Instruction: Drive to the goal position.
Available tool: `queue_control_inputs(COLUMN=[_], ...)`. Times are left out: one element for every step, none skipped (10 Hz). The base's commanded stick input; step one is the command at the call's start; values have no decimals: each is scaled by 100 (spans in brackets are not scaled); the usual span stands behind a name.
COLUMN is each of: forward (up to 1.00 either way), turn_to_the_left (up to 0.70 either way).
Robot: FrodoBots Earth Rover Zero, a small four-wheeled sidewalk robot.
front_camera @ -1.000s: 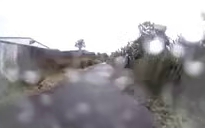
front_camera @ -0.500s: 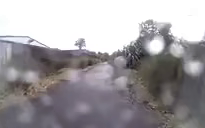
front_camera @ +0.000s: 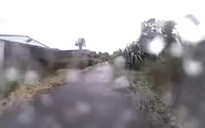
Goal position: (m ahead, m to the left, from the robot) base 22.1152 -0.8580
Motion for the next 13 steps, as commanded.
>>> queue_control_inputs(forward=[100,100,100,100,100,100,100,100,100,100,100,100,100], turn_to_the_left=[0,0,-1,-2,-3,-36,-38,-40,-9,-6,-2,0,0])
